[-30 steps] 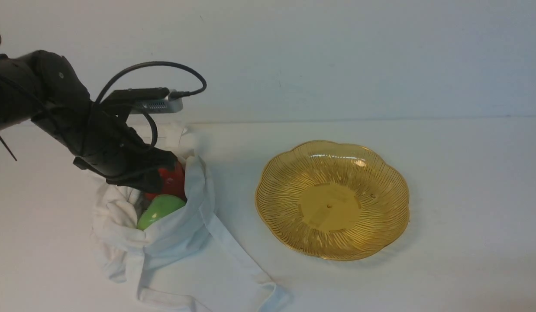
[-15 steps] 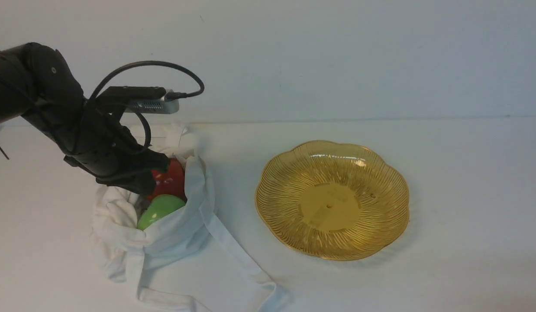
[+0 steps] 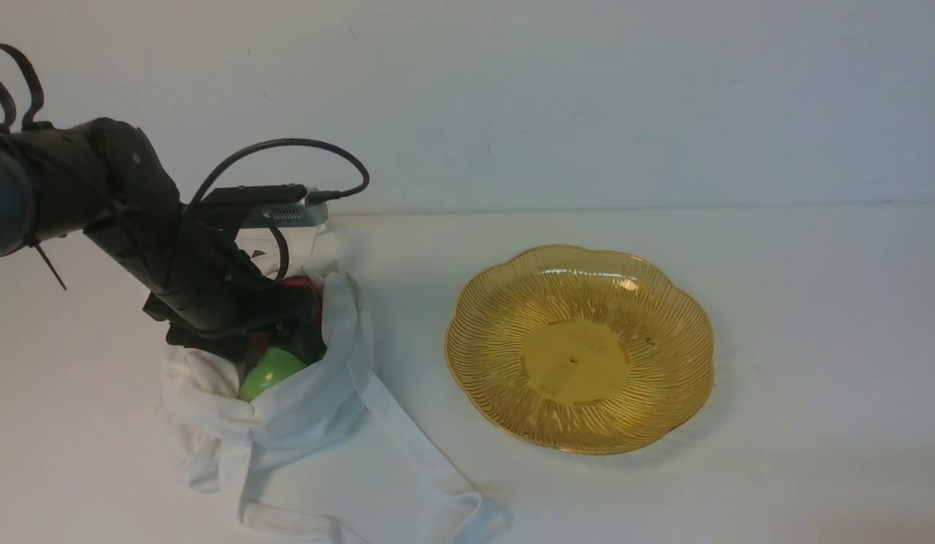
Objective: Take the fruit out of the cloth bag on the white table and place them on a plate.
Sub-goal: 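Reach into the white bag and grasp the apple with the left gripper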
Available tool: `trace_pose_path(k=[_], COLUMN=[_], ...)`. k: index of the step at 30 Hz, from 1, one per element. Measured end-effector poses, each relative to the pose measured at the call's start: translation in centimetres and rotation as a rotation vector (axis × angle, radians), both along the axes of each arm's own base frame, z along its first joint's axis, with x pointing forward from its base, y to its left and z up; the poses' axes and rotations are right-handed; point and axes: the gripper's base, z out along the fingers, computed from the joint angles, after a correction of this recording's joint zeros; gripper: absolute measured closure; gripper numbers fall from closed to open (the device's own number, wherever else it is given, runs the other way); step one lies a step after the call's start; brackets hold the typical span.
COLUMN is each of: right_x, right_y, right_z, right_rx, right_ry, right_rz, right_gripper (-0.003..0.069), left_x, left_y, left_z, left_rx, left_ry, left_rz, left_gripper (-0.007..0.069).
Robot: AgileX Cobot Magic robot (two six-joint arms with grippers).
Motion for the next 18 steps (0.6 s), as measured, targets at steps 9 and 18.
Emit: trace_pose_path(k=[9, 18], right_x=[0.0, 0.0], right_y=[0.0, 0.0], right_z=[0.0, 0.0], right_rx=[0.000, 0.000], right_ry=[0.000, 0.000], right_rz=[0.000, 0.000], right_gripper=[0.0674, 0.0674], left_x=[0.2, -0.2], left_y=[-0.4, -1.9], left_z=[-0.5, -0.6], left_rx=[-0.001, 0.072], left_ry=[0.015, 0.024], left_rz=[-0.013, -0.083], left_gripper=[-0.0018, -0.0018])
